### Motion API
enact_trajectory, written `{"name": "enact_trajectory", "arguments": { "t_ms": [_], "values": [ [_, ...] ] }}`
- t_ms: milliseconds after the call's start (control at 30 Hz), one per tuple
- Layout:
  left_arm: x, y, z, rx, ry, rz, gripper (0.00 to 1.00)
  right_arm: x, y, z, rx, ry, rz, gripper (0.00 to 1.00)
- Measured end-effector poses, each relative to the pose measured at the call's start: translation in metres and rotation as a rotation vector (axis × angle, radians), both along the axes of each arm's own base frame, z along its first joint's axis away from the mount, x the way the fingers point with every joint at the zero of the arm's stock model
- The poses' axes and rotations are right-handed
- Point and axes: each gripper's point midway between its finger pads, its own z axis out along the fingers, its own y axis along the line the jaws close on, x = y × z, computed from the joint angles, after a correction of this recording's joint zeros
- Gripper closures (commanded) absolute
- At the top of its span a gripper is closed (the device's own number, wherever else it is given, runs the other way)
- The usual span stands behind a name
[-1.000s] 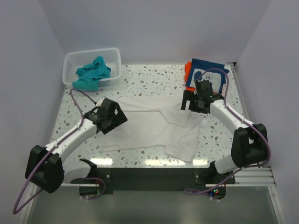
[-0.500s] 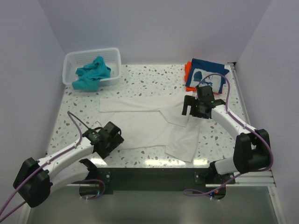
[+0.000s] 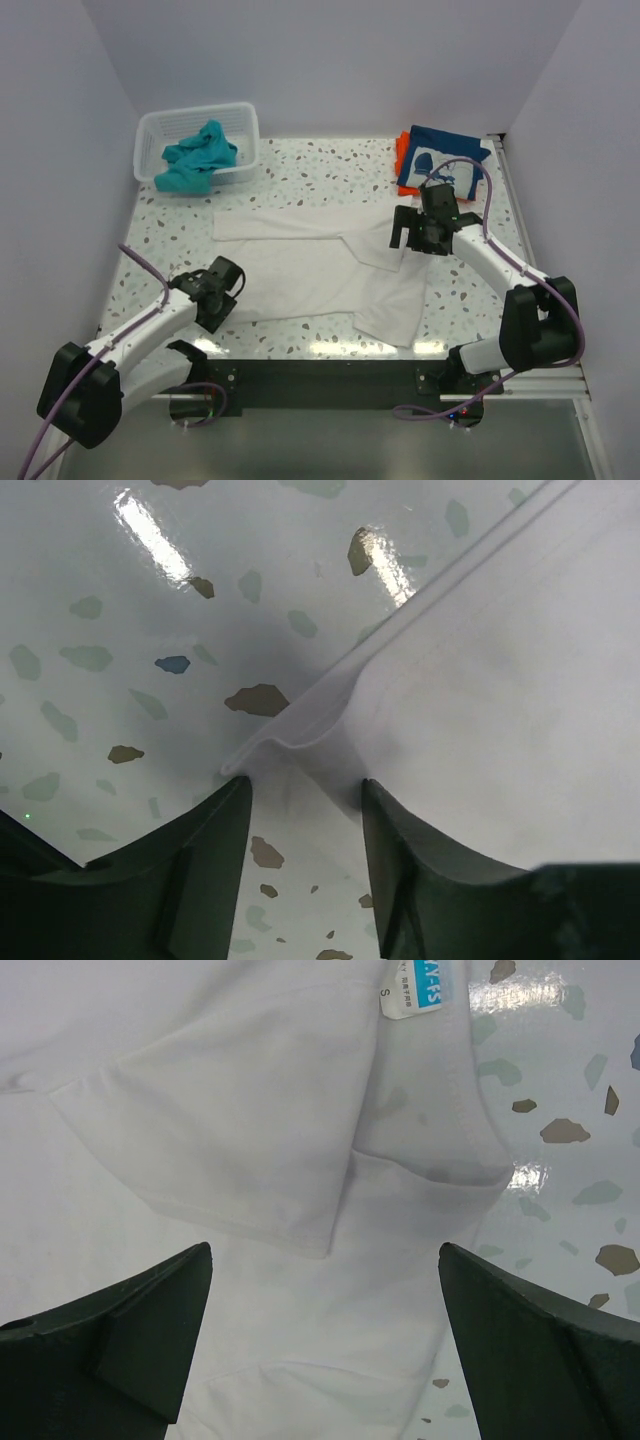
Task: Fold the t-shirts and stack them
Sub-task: Fold the tshirt
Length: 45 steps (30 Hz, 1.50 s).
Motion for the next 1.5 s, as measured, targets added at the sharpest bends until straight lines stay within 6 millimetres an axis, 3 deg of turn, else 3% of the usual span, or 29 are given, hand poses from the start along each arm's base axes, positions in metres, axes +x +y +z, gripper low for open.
{"name": "enact_trajectory", "arguments": {
  "t_ms": [433,567,667,733,800,867,1033,1200,1500],
  "values": [
    [-0.004,0.003,-0.006,0.026,0.046,-0.022,1.0,-0.002,-0.001,-0.001,-0.004,0.009,0.001,0.01],
    [-0.004,0.003,-0.005,0.026,0.045,-0.023,1.0,-0.009,-0.001,0.004,-0.011,0.003,0.021,0.01],
    [-0.003,0.003,-0.005,0.026,0.041,-0.027,1.0,-0.029,0.01,0.014,-0.039,-0.009,0.088,0.01],
    [-0.002,0.002,-0.003,0.023,0.031,-0.029,1.0,-0.049,0.032,0.021,-0.061,-0.025,0.183,0.01],
    [0.0,0.002,0.0,0.018,0.014,-0.031,1.0,-0.08,0.063,0.022,-0.056,-0.027,0.317,0.01],
    [0.001,0.002,0.002,0.013,-0.004,-0.032,1.0,-0.111,0.081,0.012,-0.044,0.002,0.411,0.01],
    [0.003,0.001,0.004,0.008,-0.02,-0.036,1.0,-0.176,0.065,-0.03,-0.122,0.195,0.458,0.01],
    [0.004,0.001,0.005,0.005,-0.03,-0.038,1.0,-0.202,0.06,-0.038,-0.146,0.267,0.451,0.09],
    [0.006,0.0,0.007,0.003,-0.046,-0.06,1.0,-0.211,0.049,-0.051,-0.166,0.317,0.326,0.3]
  ]
}}
